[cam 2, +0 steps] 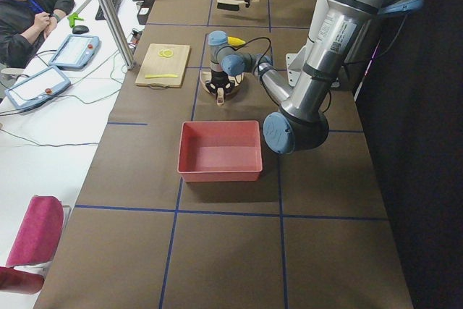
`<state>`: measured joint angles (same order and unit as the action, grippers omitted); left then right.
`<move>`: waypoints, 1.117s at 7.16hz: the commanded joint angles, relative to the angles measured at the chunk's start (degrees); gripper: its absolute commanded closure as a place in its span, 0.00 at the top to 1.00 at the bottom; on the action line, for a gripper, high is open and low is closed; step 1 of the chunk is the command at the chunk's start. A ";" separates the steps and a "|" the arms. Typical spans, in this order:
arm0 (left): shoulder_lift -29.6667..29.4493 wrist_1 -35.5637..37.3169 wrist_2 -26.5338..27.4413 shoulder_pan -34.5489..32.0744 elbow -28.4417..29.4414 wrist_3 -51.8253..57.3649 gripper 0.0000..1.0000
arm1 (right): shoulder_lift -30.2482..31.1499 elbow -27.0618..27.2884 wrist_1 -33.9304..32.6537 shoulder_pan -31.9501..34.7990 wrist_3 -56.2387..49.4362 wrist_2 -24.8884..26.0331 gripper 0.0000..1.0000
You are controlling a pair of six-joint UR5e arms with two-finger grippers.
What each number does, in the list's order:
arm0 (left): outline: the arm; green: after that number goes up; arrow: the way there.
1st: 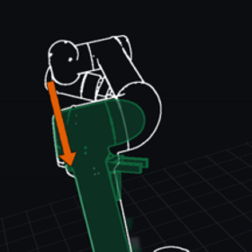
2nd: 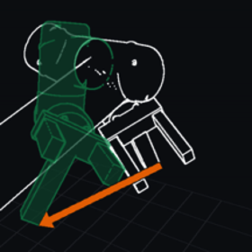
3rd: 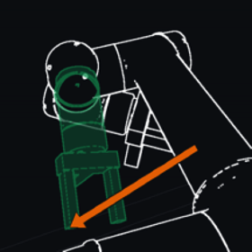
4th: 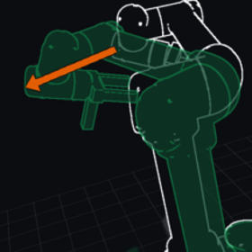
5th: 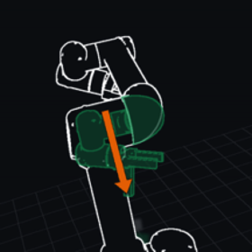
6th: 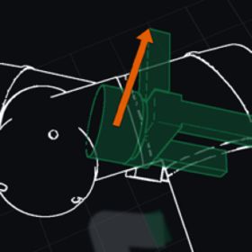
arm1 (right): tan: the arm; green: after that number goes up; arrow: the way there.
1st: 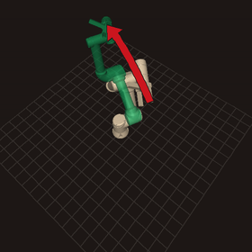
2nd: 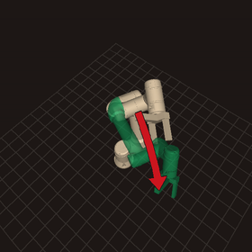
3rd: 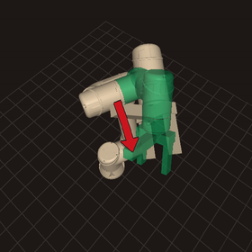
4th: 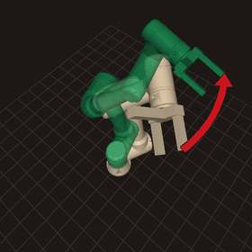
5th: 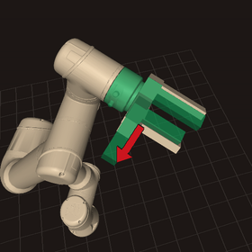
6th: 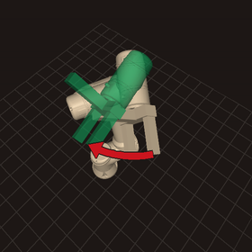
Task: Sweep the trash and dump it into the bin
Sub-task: 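Slide the dustpan toward the produce with the left gripper while the right lifts the brush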
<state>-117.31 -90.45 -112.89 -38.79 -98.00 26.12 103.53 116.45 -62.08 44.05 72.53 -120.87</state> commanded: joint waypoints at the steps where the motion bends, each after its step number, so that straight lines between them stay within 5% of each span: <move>1: -0.38 1.41 0.83 0.03 -0.69 -0.01 0.00 | -1.21 0.00 -0.66 -0.54 0.07 -0.07 0.00; 4: -2.30 7.43 2.40 0.11 -2.54 0.07 0.00 | -11.56 2.72 -16.36 -3.87 0.07 0.11 0.00; 8: -3.45 8.36 4.69 2.47 -2.98 -0.71 0.00 | -18.52 2.64 -27.00 -7.74 0.07 0.54 0.00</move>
<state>-120.31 -82.21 -108.29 -37.58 -101.00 25.90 87.05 119.14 -85.20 37.46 72.60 -120.60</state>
